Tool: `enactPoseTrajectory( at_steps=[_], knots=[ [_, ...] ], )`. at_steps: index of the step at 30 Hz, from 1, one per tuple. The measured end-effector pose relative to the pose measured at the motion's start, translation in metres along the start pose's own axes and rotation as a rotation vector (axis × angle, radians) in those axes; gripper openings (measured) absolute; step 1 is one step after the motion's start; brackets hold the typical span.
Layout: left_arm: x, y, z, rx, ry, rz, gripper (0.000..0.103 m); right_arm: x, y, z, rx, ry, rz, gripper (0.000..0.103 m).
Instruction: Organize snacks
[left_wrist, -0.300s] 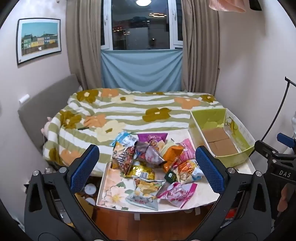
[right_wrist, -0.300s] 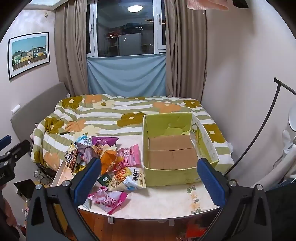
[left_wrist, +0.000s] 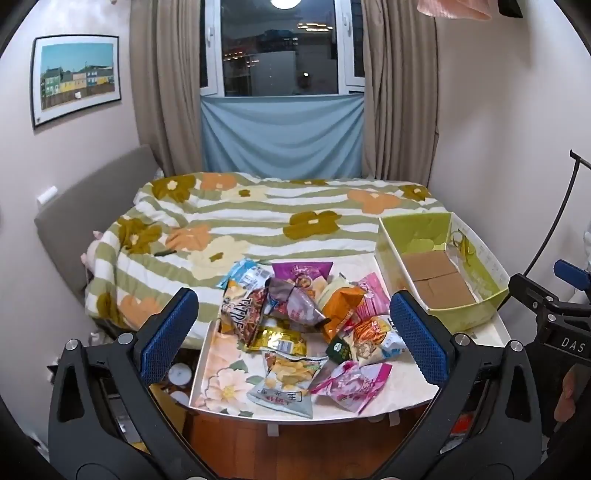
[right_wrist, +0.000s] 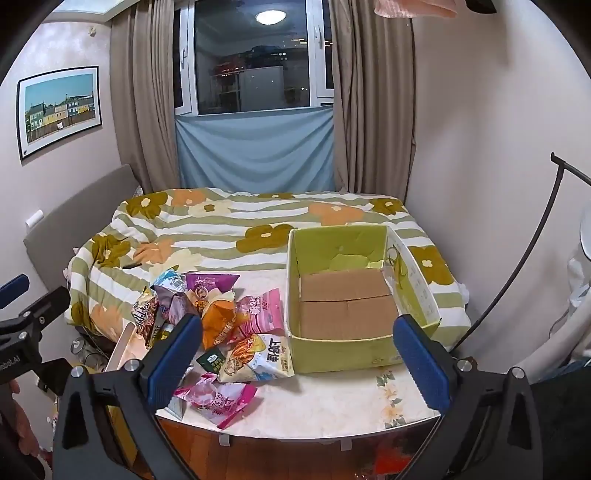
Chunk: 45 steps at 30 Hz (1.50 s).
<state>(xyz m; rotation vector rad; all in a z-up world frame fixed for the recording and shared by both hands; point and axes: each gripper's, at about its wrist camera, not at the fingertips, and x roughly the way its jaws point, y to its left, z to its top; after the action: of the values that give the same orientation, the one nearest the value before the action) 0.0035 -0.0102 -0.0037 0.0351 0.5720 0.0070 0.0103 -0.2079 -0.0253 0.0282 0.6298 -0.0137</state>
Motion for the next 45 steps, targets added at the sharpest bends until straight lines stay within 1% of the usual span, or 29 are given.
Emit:
enactPoseTrajectory(
  at_steps=[21,45],
  knots=[
    [0.0,-0.004,0.001,-0.005,0.008,0.003,0.102,0.001,-0.005,-0.003,0.007,-0.022,-0.001,0.103],
    [-0.002,-0.011,-0.001,0.001,0.008,0.006,0.102,-0.001,-0.008,-0.004,0.003,-0.019,0.0,0.103]
  ],
)
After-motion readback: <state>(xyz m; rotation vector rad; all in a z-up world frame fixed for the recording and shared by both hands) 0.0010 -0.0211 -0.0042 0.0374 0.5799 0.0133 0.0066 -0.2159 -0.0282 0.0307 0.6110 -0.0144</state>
